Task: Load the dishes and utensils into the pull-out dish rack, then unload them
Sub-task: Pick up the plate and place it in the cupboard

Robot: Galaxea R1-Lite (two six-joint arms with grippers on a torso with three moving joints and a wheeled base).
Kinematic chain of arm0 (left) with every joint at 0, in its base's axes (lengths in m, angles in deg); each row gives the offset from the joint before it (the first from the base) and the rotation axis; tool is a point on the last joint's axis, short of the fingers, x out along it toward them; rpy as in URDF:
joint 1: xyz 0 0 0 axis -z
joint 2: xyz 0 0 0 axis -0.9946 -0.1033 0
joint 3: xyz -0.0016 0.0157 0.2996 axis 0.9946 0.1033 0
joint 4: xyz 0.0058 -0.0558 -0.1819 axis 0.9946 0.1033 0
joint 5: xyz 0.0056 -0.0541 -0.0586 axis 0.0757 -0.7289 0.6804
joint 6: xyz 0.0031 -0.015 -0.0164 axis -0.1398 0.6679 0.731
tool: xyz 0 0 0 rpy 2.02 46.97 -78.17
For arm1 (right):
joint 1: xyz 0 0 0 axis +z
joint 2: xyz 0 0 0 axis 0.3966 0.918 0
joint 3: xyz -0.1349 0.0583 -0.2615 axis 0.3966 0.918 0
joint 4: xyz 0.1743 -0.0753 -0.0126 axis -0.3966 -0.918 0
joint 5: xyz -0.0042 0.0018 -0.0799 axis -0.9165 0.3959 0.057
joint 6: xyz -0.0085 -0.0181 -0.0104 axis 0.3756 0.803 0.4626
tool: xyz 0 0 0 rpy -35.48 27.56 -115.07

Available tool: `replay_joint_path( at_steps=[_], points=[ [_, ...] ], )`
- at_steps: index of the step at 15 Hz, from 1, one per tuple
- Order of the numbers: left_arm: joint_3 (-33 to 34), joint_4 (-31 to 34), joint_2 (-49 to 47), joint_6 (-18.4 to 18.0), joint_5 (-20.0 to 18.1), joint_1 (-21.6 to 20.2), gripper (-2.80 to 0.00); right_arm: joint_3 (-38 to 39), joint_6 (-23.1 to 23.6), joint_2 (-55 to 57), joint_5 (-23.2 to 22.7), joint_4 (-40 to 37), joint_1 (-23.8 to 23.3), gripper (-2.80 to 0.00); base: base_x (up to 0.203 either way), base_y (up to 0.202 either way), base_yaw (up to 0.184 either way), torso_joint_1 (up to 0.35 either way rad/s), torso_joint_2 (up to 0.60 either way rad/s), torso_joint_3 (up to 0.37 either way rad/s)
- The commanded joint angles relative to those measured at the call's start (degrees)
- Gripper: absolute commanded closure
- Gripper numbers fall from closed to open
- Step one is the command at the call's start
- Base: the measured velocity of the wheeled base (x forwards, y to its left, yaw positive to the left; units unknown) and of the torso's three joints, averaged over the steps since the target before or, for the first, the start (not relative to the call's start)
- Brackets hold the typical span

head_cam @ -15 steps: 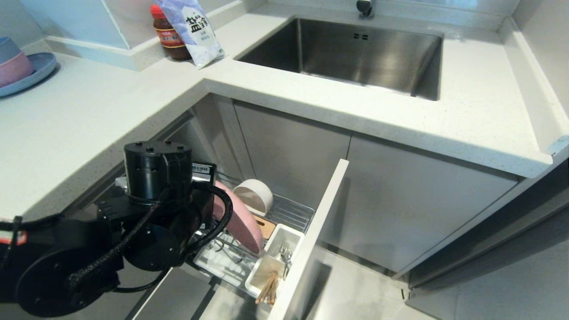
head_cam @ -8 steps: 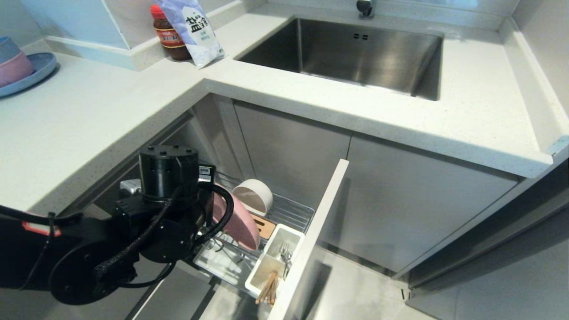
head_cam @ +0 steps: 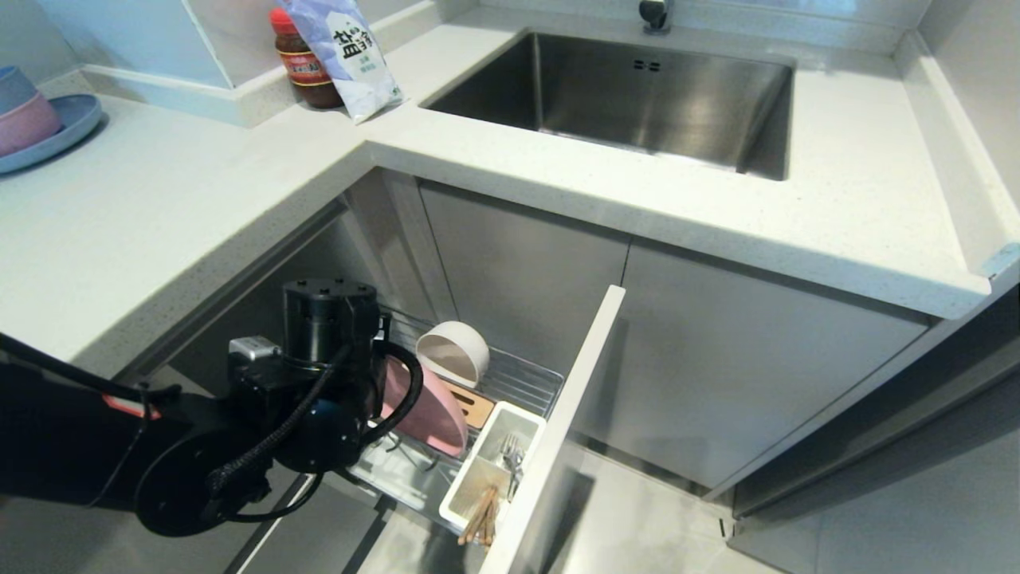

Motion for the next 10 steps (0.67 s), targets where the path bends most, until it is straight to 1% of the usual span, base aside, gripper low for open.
replay_joint_path(
  at_steps=[1, 7, 10],
  points=[
    [0.00, -0.17, -1.96, 0.52, 0.30, -0.57, 0.00, 0.09, -0.02, -0.13, 0.00, 0.02, -0.02, 0.00, 0.000, 0.000, 0.000, 0.000, 0.00, 0.000],
    [0.07, 0.10, -4.04, 0.61, 0.35, -0.94, 0.00, 0.09, -0.02, -0.13, 0.00, 0.02, -0.02, 0.00, 0.000, 0.000, 0.000, 0.000, 0.00, 0.000],
    [0.00, -0.07, -5.30, 0.69, 0.30, -1.78, 0.00, 0.09, -0.02, -0.13, 0.00, 0.02, -0.02, 0.00, 0.000, 0.000, 0.000, 0.000, 0.00, 0.000]
  ],
)
